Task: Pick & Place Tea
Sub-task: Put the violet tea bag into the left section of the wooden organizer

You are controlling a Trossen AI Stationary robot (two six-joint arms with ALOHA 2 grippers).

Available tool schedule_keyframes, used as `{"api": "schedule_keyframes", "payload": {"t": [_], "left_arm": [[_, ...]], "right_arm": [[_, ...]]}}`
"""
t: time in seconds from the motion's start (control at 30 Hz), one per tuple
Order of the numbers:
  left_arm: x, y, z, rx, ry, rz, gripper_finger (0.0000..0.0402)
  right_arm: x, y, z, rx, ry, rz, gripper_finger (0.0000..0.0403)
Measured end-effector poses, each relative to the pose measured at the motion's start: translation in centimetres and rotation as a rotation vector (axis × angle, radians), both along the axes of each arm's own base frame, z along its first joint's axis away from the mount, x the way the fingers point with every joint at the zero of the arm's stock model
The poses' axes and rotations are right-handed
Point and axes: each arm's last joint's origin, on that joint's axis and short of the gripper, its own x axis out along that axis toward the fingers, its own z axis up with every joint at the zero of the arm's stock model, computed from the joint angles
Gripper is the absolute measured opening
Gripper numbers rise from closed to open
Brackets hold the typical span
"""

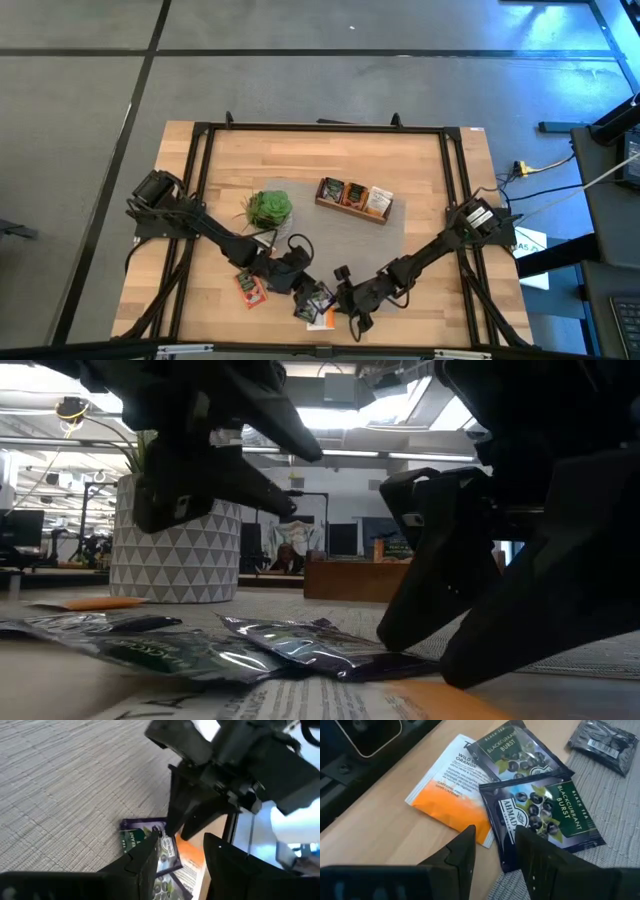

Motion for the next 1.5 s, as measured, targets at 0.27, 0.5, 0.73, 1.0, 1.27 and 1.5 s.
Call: {"api": "schedule_keyframes", "payload": {"t": [0.27, 0.5, 0.73, 1.0, 1.27, 1.5], "left_arm": [[-0.3, 0.2, -1.0, -0.083, 0.106, 0.096, 0.0152], [0.5, 0.2, -3.7, -0.212, 0.187, 0.102, 0.0152], [1.7, 0.4, -5.2, -0.301, 0.183, 0.081, 0.0152], [1.9, 0.5, -5.2, -0.309, 0.170, 0.046, 0.0136], [1.8, 0.6, -5.3, -0.295, 0.190, 0.050, 0.0074], [1.7, 0.6, -5.4, -0.222, 0.182, 0.015, 0.0012]], "right_arm": [[-0.1, -0.1, -0.3, -0.011, 0.016, 0.000, 0.0140], [-0.2, -0.1, -0.5, -0.016, 0.043, 0.017, 0.0140], [-0.4, -0.1, -0.7, -0.017, 0.060, 0.030, 0.0140], [-0.4, -0.1, -0.7, -0.016, 0.063, 0.034, 0.0140], [-0.4, -0.1, -0.8, -0.016, 0.065, 0.036, 0.0140], [-0.5, -0.1, -0.5, -0.021, 0.054, 0.025, 0.0140]]}}
